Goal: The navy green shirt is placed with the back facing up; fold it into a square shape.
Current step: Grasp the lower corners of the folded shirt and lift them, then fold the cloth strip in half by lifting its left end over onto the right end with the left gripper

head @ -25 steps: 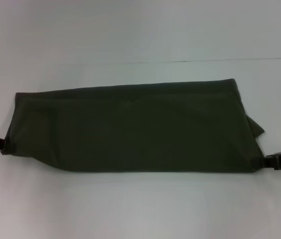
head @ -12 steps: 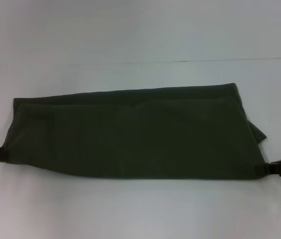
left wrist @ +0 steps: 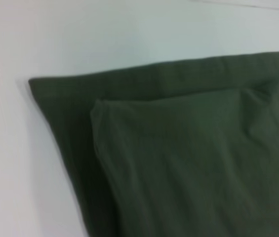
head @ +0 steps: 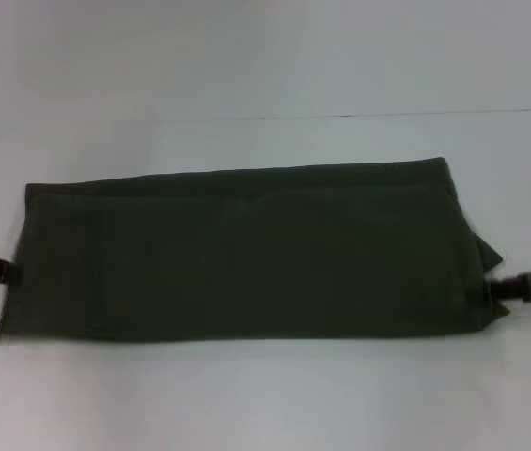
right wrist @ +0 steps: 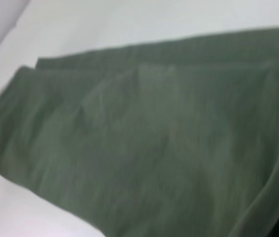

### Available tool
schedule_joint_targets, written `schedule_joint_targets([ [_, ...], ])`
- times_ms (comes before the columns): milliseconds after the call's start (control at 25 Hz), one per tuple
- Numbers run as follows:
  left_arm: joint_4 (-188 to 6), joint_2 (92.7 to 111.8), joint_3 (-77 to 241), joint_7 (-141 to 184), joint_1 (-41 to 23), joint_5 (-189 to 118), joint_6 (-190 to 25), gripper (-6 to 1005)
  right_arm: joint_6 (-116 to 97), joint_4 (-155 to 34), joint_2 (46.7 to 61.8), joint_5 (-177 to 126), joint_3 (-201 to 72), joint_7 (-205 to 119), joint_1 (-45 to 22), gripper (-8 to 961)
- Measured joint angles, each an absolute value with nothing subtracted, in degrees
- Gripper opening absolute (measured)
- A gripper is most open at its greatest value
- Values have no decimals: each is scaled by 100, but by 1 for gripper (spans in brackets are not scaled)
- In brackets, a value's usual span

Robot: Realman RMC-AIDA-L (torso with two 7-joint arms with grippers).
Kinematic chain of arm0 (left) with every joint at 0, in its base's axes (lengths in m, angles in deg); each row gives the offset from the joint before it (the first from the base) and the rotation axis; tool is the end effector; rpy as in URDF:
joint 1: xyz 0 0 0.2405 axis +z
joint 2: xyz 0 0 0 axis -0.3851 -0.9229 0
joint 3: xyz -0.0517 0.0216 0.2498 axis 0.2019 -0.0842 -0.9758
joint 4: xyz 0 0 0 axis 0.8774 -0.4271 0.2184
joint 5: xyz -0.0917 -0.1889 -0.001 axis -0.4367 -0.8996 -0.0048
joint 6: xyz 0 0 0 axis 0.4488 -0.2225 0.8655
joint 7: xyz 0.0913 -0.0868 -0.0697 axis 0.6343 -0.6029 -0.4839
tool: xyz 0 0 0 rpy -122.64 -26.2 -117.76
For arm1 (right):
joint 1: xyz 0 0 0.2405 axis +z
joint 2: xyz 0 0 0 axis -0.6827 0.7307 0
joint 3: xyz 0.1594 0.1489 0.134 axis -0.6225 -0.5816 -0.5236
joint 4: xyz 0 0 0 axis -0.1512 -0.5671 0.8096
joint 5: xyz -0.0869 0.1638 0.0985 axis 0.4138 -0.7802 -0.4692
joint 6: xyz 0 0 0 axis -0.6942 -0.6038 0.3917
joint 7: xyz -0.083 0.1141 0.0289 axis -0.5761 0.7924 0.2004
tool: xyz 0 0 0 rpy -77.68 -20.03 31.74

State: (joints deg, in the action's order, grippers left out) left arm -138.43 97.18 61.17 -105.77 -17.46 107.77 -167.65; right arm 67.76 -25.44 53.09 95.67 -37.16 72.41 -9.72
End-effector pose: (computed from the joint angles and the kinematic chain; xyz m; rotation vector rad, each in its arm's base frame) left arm -0.3056 0.3663 0.1071 -2.3088 -1.5248 -0.0002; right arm 0.3168 0.3451 0.0495 -2.4327 1.4995 0.2671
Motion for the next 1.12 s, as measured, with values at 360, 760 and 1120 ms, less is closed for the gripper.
schedule_joint_targets([
  [360, -13859, 9639, 6192, -10562, -1870, 10758, -16815, 354, 6863, -2446, 5048, 9543, -3858, 7615, -645, 447],
  [760, -13840, 9652, 6479, -10398, -1871, 9663, -16378, 640, 6167, -2139, 5179, 8308, -4080, 7224, -581, 879],
  [1120, -13465, 10337, 6468, -9074, -1592, 7233, -14644, 895, 4658, -2127, 5827, 6737, -4071, 5119, -520, 916],
])
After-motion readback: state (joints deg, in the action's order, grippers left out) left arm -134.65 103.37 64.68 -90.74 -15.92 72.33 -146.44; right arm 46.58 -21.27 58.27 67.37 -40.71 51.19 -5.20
